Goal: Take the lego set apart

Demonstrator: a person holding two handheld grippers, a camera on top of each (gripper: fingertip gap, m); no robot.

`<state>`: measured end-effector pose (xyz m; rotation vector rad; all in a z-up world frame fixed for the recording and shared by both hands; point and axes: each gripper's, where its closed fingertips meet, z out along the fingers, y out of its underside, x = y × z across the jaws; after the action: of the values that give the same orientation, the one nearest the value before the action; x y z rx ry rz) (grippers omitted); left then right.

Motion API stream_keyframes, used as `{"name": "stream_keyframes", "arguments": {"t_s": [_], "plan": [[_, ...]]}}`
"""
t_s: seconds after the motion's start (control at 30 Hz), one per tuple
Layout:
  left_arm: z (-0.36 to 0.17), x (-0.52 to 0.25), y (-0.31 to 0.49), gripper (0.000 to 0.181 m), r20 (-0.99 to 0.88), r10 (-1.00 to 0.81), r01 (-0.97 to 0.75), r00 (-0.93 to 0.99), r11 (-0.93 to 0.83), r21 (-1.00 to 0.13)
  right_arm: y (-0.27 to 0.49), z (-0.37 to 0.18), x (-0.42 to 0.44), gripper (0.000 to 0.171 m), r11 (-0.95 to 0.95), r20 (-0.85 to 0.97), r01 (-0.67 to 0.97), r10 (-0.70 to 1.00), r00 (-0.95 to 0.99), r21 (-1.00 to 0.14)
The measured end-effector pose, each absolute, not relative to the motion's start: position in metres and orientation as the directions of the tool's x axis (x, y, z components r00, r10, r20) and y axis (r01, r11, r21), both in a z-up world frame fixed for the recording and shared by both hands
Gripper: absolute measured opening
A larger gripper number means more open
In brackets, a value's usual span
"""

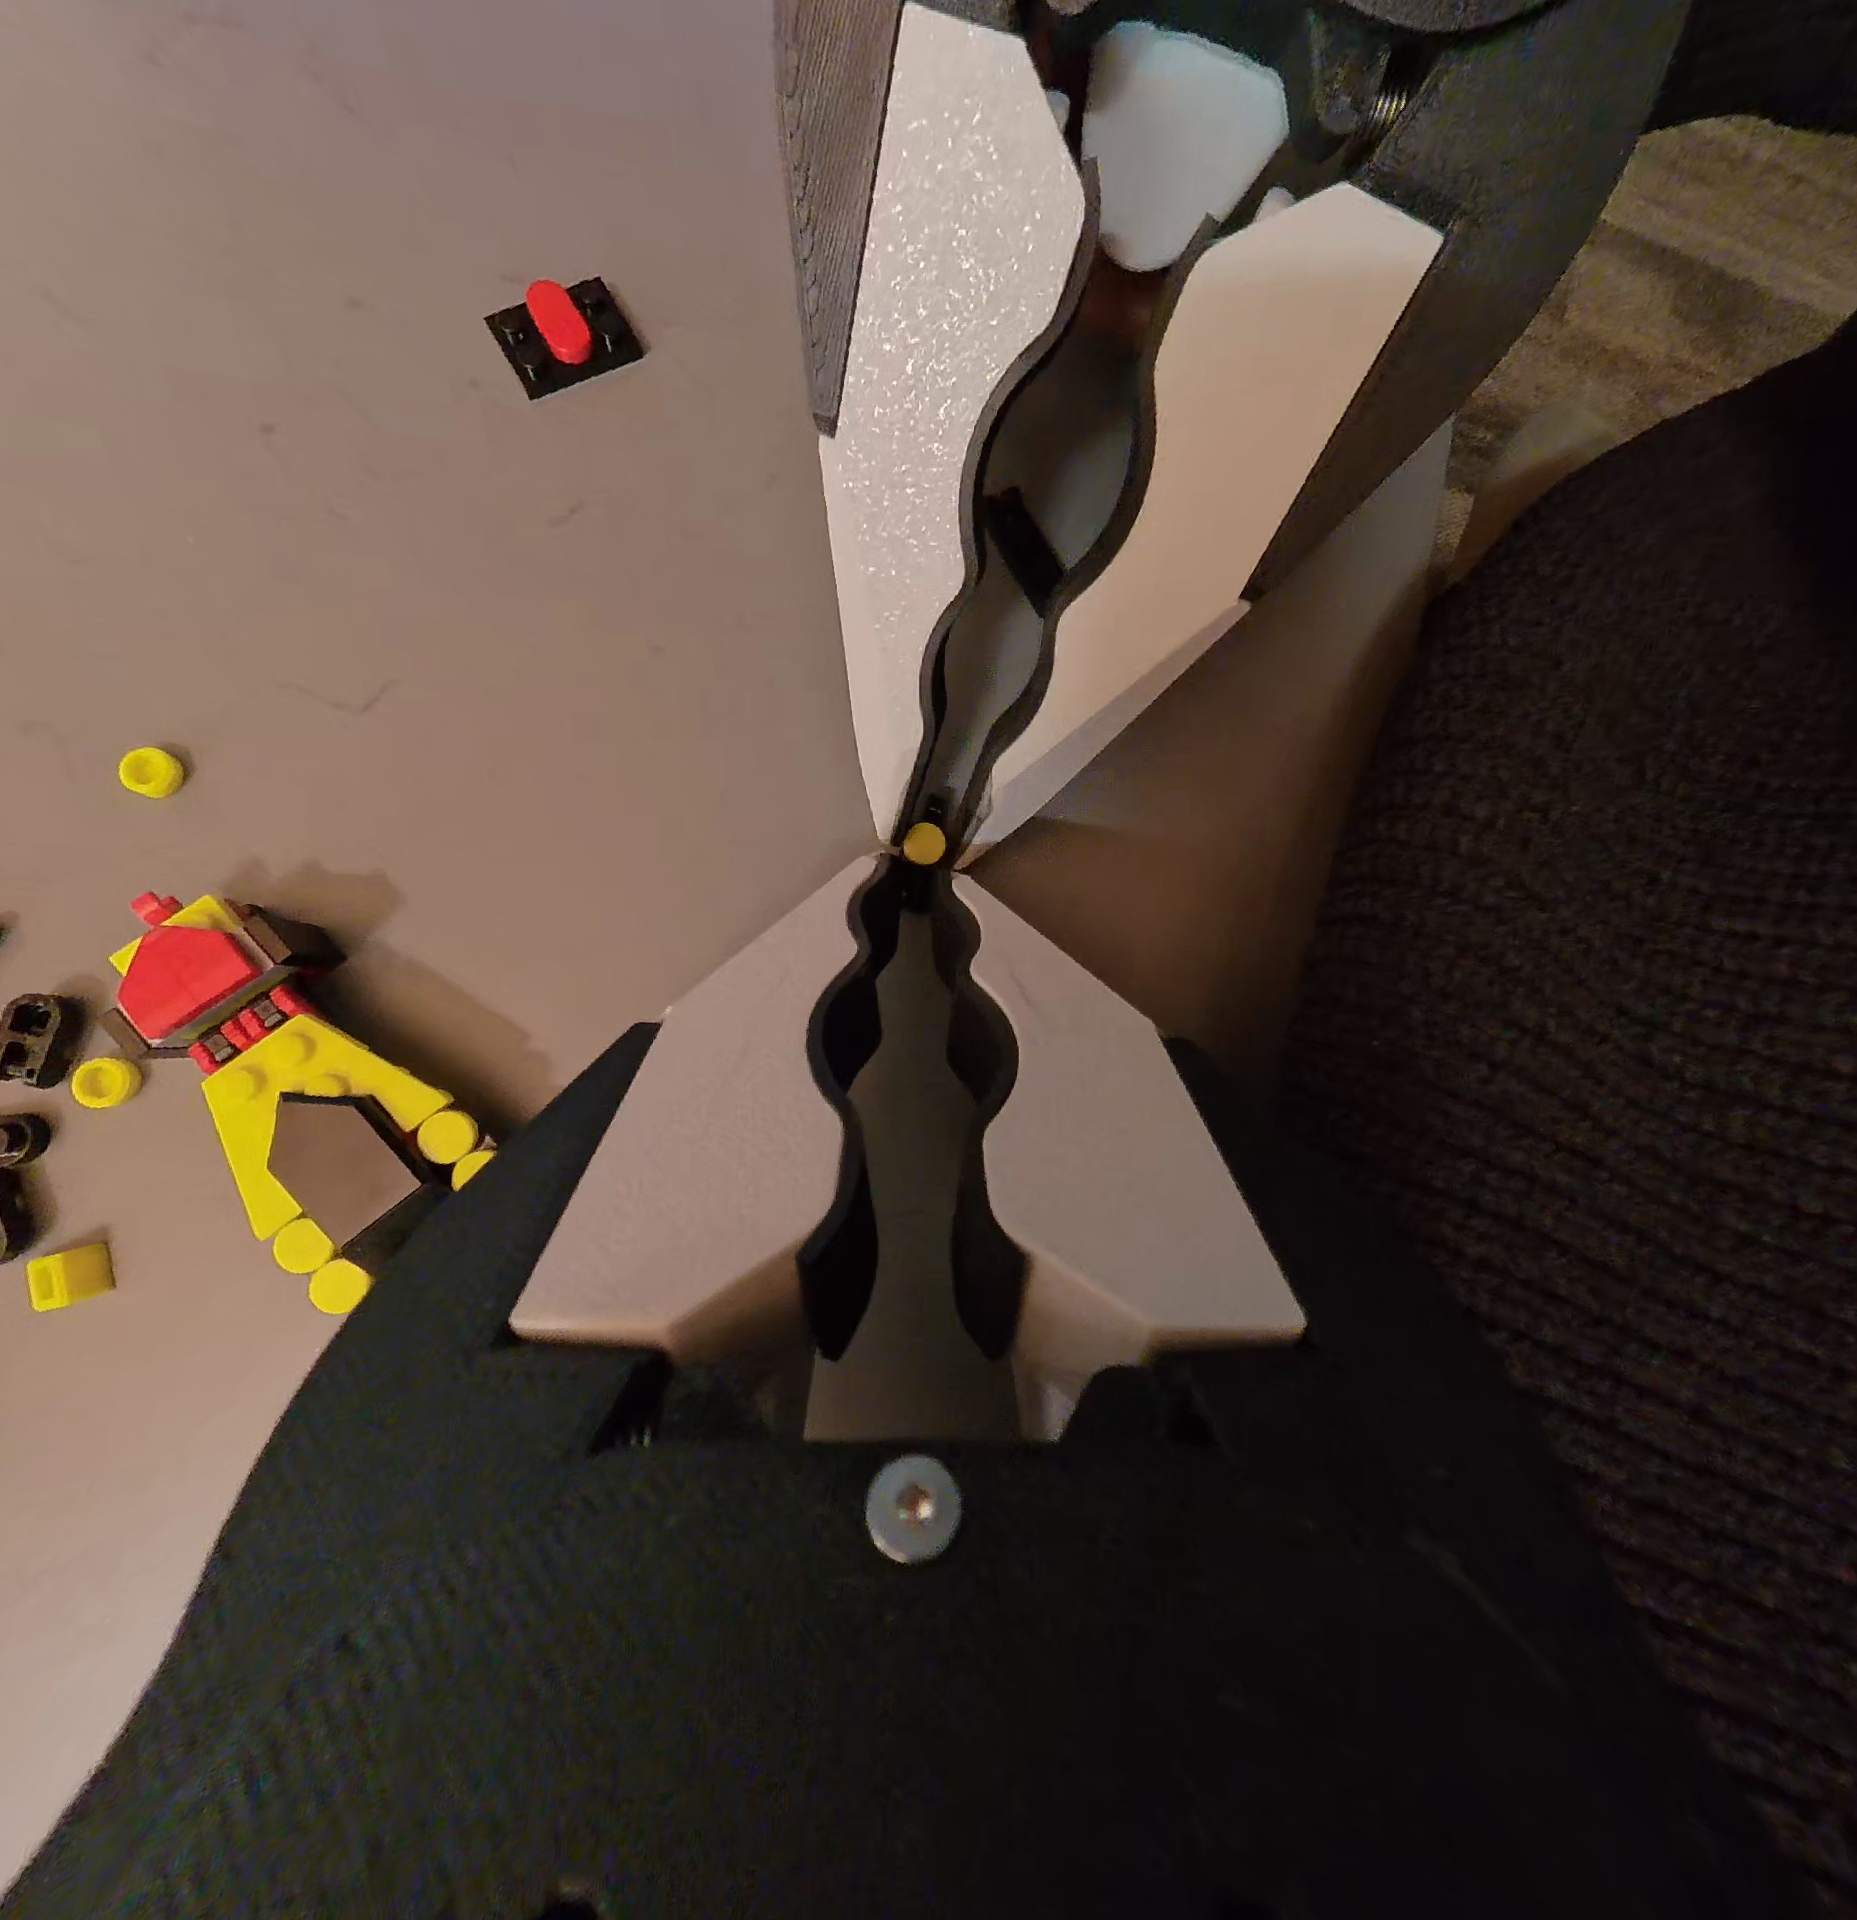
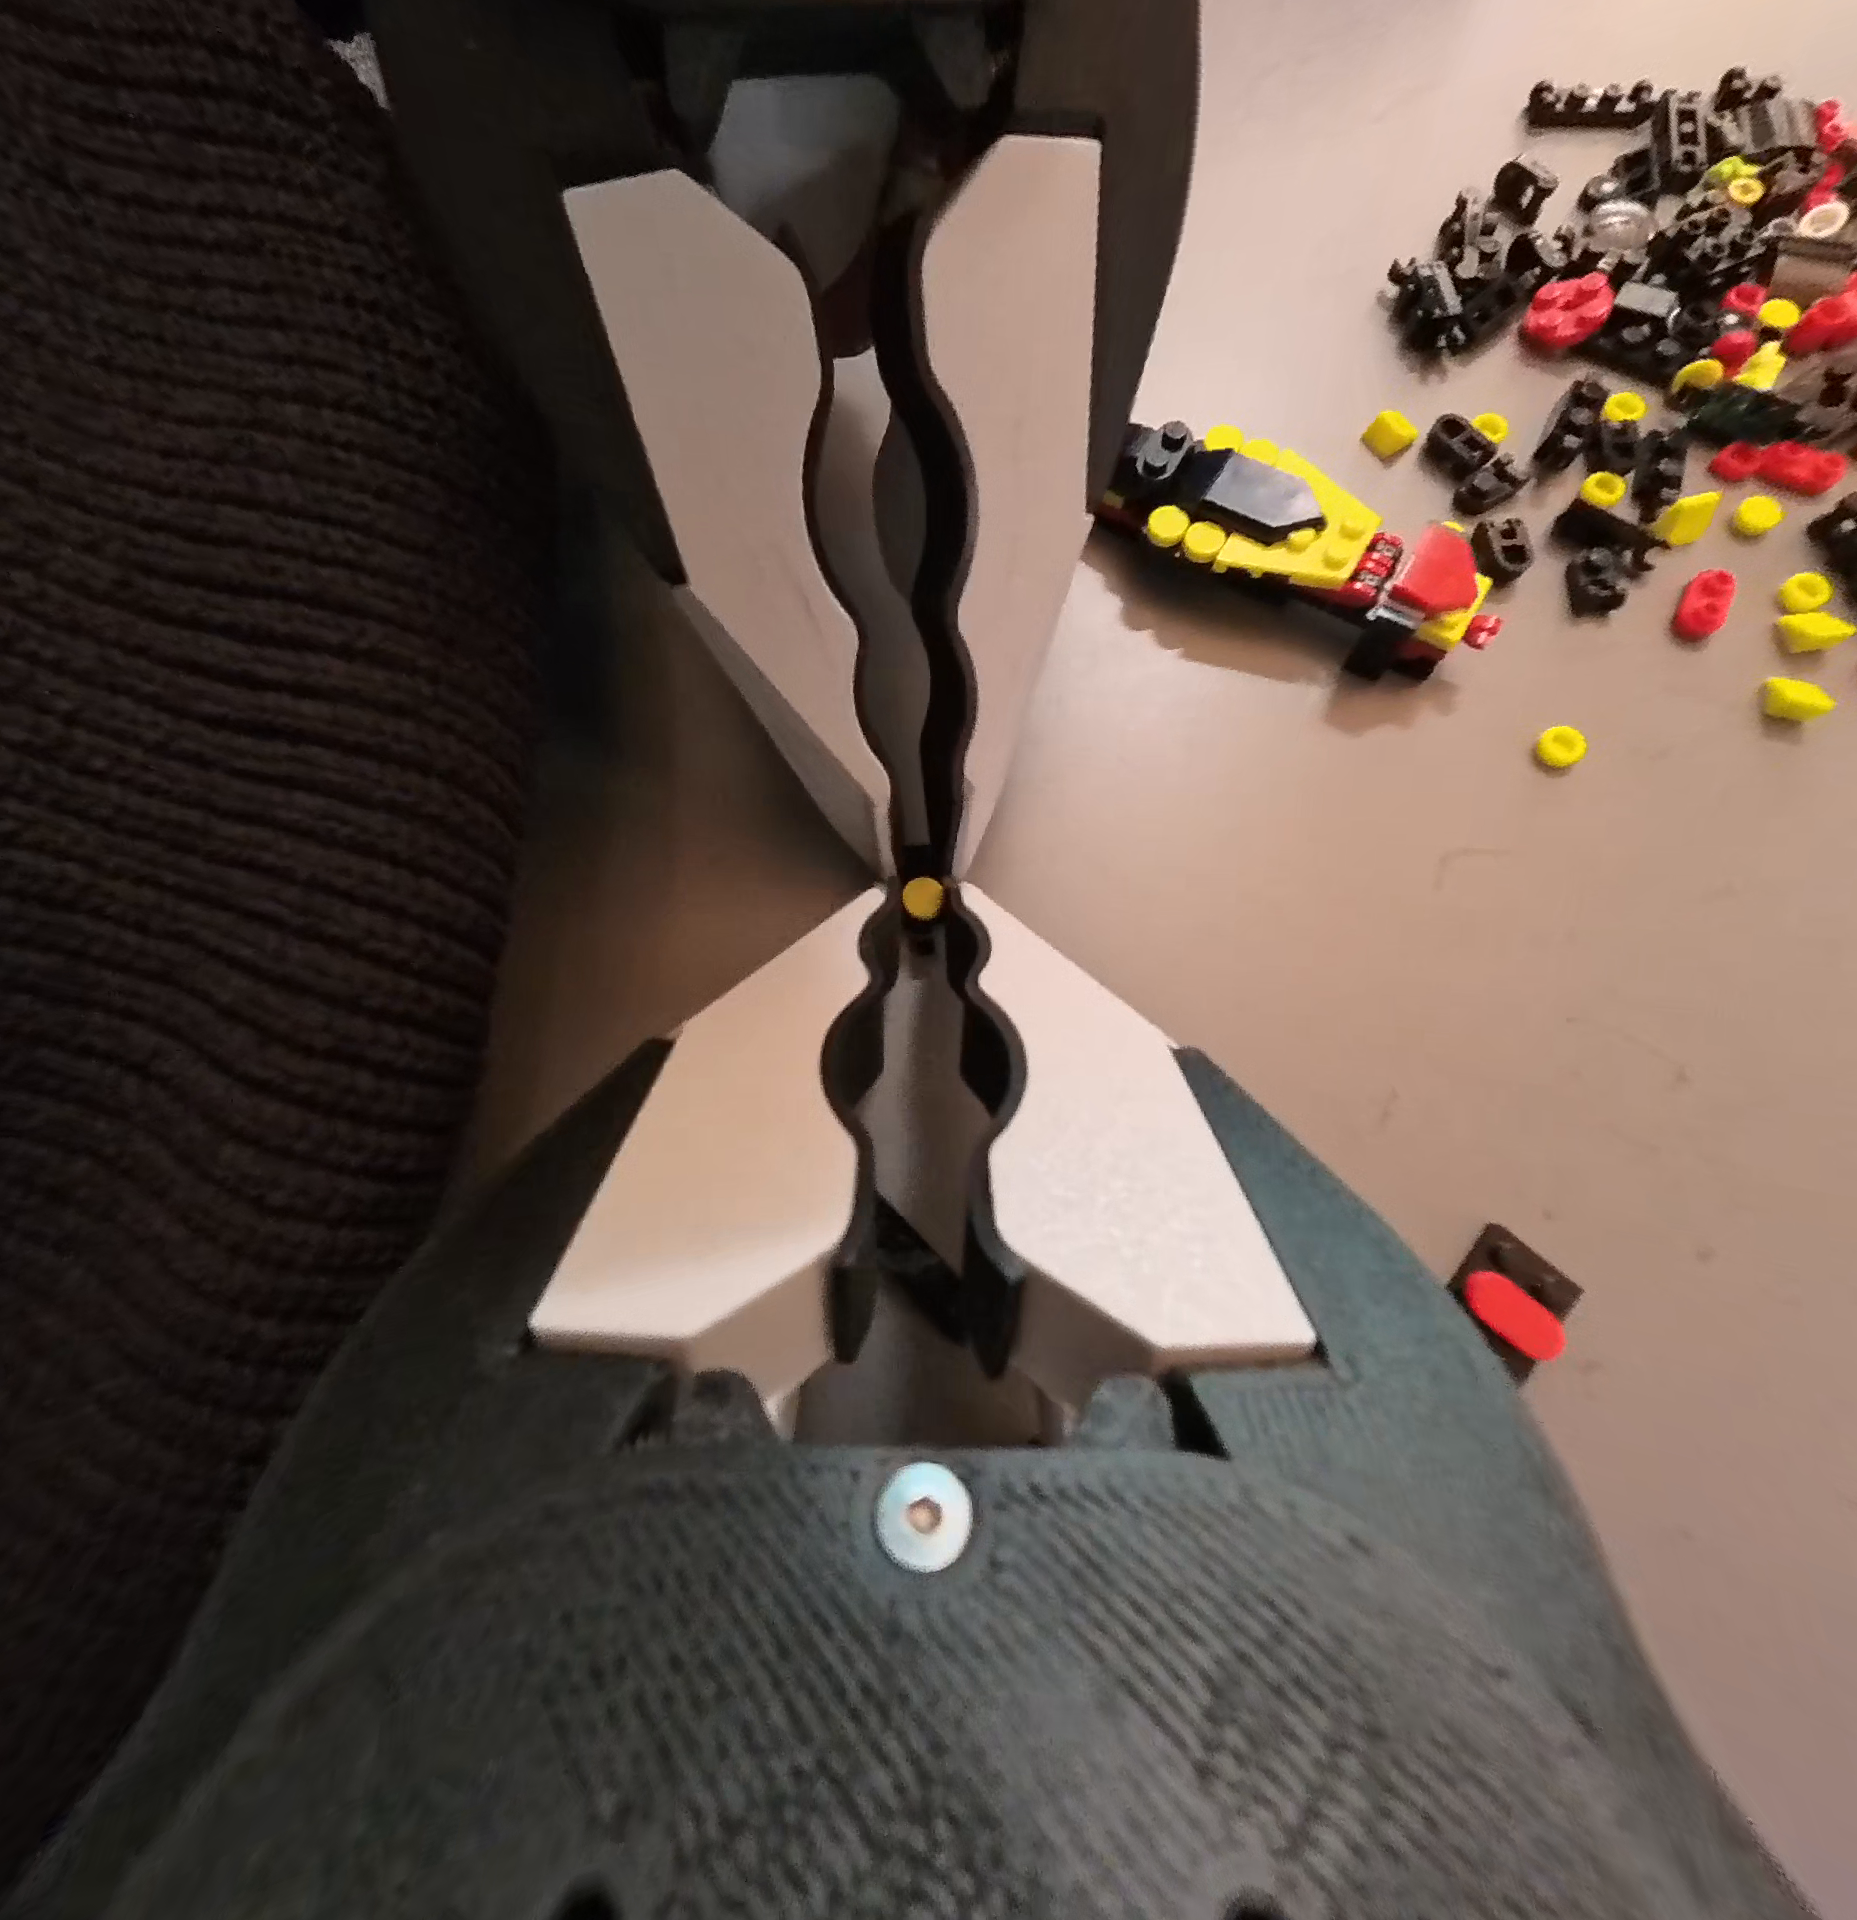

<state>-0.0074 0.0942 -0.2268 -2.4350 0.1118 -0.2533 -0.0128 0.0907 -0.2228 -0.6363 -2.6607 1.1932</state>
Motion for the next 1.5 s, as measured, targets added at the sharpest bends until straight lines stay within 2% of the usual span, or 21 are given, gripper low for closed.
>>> {"name": "stream_keyframes", "arguments": {"t_s": [0.17, 0.3, 0.97, 1.0, 1.03, 1.07, 1.1, 1.17, 1.27, 1.5], "plan": [[-0.227, -0.007, 0.094, 0.006, 0.149, -0.147, -0.019, 0.978, -0.771, -0.637, 0.09, -0.223, -0.013, 0.007, 0.609, -0.013, 0.297, 0.426, -0.905, -0.736], [-0.227, -0.005, 0.094, 0.005, 0.12, -0.134, -0.033, 0.984, -0.789, -0.613, 0.09, -0.222, -0.01, 0.006, 0.684, 0.044, 0.259, 0.393, -0.919, -0.682], [-0.226, 0.001, 0.096, 0.005, 0.088, -0.121, -0.039, 0.989, -0.775, -0.631, 0.093, -0.212, -0.001, 0.004, 0.653, 0.044, 0.214, 0.355, -0.934, -0.726], [-0.226, 0.001, 0.096, 0.005, 0.082, -0.122, -0.044, 0.989, -0.776, -0.629, 0.091, -0.209, 0.001, 0.004, 0.634, 0.032, 0.212, 0.35, -0.936, -0.743], [-0.227, -0.003, 0.097, 0.003, 0.051, -0.11, -0.053, 0.993, -0.773, -0.633, 0.081, -0.188, 0.003, 0.0, 0.525, -0.017, 0.206, 0.341, -0.94, -0.826], [-0.226, -0.003, 0.099, 0.002, 0.033, -0.111, -0.064, 0.993, -0.77, -0.635, 0.07, -0.151, 0.002, 0.0, 0.34, -0.122, 0.241, 0.334, -0.935, -0.909], [-0.226, -0.003, 0.099, 0.001, 0.025, -0.115, -0.073, 0.993, -0.773, -0.631, 0.072, -0.141, -0.004, 0.0, 0.331, -0.115, 0.238, 0.352, -0.929, -0.913], [-0.226, -0.003, 0.099, 0.0, 0.061, -0.102, -0.04, 0.993, -0.773, -0.634, 0.103, -0.172, -0.021, 0.0, 0.567, 0.15, 0.145, 0.441, -0.885, -0.811], [-0.226, -0.003, 0.1, 0.0, 0.046, -0.101, -0.049, 0.994, -0.77, -0.636, 0.114, -0.172, -0.016, 0.0, 0.449, -0.011, 0.271, 0.502, -0.865, -0.852], [-0.218, -0.008, 0.104, 0.0, 0.107, -0.07, 0.022, 0.992, -0.729, -0.684, 0.133, -0.178, -0.036, 0.0, 0.458, 0.049, 0.322, 0.632, -0.773, -0.829]]}}
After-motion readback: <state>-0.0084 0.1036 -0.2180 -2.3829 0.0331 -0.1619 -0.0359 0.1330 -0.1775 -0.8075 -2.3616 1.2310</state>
